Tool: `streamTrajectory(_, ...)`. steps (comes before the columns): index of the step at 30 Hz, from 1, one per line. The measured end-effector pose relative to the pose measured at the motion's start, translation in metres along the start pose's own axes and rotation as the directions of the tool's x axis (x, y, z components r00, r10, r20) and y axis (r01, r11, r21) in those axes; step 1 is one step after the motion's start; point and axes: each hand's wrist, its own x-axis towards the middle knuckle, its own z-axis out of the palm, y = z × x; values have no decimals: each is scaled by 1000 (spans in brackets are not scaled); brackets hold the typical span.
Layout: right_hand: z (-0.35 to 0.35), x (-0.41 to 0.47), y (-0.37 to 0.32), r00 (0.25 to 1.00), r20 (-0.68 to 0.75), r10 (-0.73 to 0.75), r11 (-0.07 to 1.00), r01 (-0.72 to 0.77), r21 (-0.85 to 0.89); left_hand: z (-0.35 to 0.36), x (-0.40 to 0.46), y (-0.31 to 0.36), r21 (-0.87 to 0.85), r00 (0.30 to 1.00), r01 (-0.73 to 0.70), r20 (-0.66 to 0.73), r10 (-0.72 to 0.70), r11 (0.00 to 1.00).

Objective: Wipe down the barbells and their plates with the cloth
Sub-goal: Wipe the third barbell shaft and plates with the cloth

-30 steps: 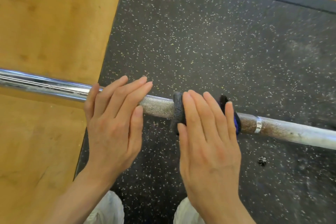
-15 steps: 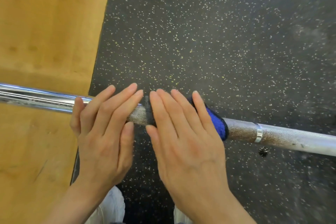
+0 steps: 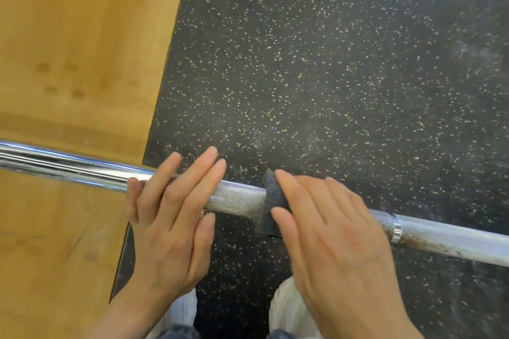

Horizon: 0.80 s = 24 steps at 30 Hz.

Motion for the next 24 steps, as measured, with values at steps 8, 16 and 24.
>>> streamTrajectory(8, 9, -3, -10, 994, 36, -107, 994, 108, -8, 3, -6, -3, 23, 1000, -28, 9, 28, 999)
streamTrajectory(16, 19, 7, -29, 998, -33, -46, 999, 46, -9, 8, 4, -2, 20, 1000, -1, -24, 1, 1000)
streamTrajectory(24, 21, 3, -5, 990, -139, -11, 996, -1, -91, 11, 21, -1, 5, 999, 10, -39, -10, 1000)
